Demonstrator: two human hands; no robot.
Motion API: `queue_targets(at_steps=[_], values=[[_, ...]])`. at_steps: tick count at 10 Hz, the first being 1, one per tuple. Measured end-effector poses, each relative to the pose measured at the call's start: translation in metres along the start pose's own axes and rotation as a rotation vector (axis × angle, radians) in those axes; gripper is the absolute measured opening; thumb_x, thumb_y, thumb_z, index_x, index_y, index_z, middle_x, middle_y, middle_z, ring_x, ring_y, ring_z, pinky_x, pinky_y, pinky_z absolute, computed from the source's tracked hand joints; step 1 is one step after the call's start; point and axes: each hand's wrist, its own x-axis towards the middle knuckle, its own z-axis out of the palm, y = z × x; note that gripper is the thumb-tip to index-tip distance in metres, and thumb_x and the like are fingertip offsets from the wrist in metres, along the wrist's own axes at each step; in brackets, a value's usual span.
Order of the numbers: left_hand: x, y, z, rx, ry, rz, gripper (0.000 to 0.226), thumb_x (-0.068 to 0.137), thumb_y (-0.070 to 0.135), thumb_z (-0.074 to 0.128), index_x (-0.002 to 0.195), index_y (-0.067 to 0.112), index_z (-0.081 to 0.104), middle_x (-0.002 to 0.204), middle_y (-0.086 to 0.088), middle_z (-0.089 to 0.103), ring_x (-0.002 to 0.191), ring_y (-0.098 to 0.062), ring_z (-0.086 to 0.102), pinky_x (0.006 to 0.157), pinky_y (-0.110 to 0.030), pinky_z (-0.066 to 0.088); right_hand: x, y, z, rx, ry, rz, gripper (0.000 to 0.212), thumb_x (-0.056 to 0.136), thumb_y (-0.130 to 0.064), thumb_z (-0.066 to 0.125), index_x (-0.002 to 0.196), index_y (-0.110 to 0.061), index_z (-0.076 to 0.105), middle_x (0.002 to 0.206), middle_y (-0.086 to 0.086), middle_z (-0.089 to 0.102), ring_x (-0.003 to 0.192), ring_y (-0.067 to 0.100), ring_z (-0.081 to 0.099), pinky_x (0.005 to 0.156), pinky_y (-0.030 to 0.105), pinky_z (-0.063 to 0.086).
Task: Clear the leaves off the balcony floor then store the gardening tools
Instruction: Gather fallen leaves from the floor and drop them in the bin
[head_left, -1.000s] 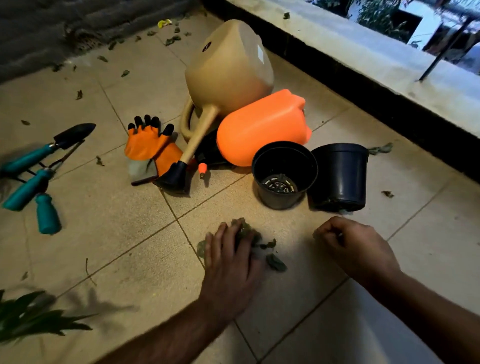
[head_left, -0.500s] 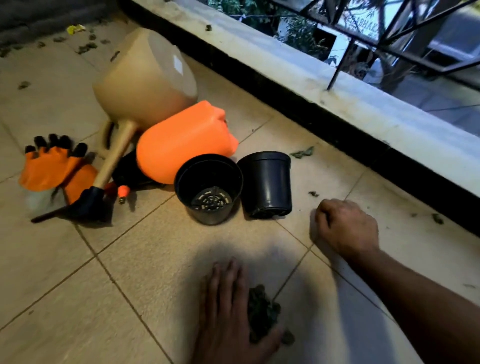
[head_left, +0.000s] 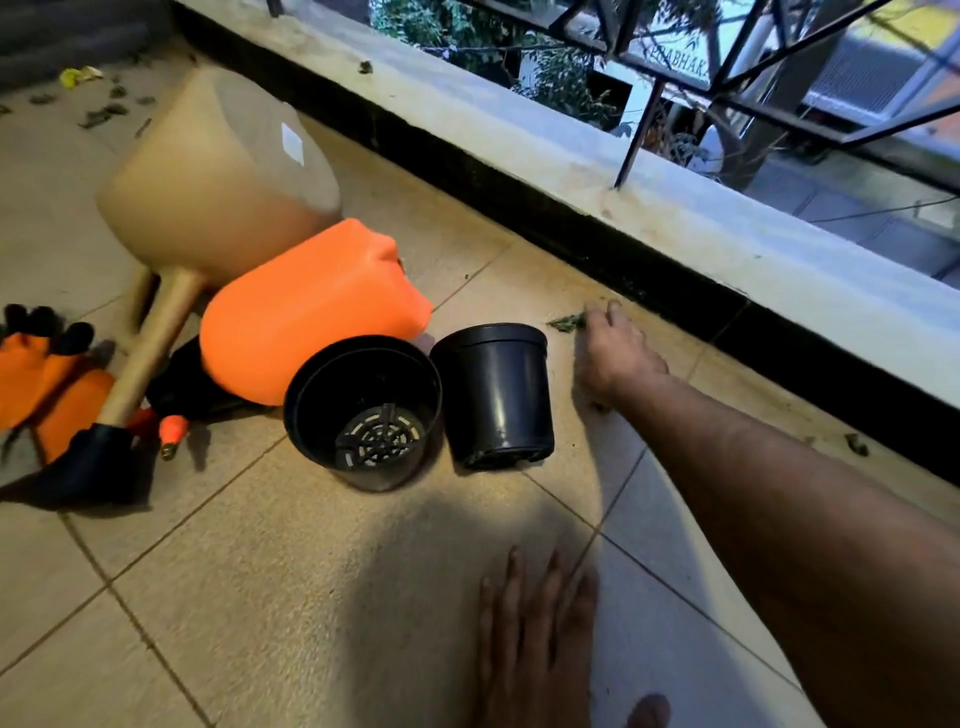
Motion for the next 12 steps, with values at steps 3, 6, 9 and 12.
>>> queue_targets(at_steps=[3,6,9,12], values=[[0.137,-0.107,-0.269,1.096,-0.054,0.466,0.035,0.095,0.053,0.034,0.071,0.029,0.045,0.062,0.002,0.045,0.069,-0.026,0.05,0.067,-0.046,0.04,0.012,0.006,-0.001,-0.245,-0.237,-0.204,0.099,0.094,-0.01,0.065,0.163,-0.03,-0.002,0.172,0.001,-0.005,0.158,0.03,0.003,0.12,0.056,0.031],[0.134,-0.12,-0.244,1.009,-0.02,0.427,0.053,0.084,0.081,0.032,0.071,0.032,0.046,0.058,0.004,0.044,0.067,-0.022,0.05,0.068,-0.042,0.042,-0.133,0.074,0.033,-0.117,-0.061,-0.352,0.067,0.107,-0.017,0.044,0.163,-0.025,0.009,0.172,0.001,0.006,0.158,0.02,0.011,0.124,0.037,0.022],[-0.056,0.036,0.027,0.059,-0.296,0.054,0.06,0.078,0.043,0.05,0.125,0.01,0.069,0.131,-0.018,0.066,0.126,-0.044,0.054,0.111,-0.054,0.028,-0.124,0.186,-0.012,-0.014,0.1,0.357,0.061,0.09,-0.021,0.068,0.145,-0.019,0.042,0.144,0.012,0.042,0.128,0.033,0.046,0.094,0.047,0.049],[-0.061,0.001,-0.013,0.213,0.029,-0.254,0.067,0.104,0.05,0.02,0.131,0.009,0.067,0.142,-0.022,0.057,0.131,-0.047,0.046,0.124,-0.043,0.007,-0.079,0.24,-0.001,0.072,-0.158,0.444,0.085,0.079,-0.016,0.07,0.154,-0.014,0.03,0.158,0.021,0.03,0.143,0.042,0.036,0.112,0.047,0.043]])
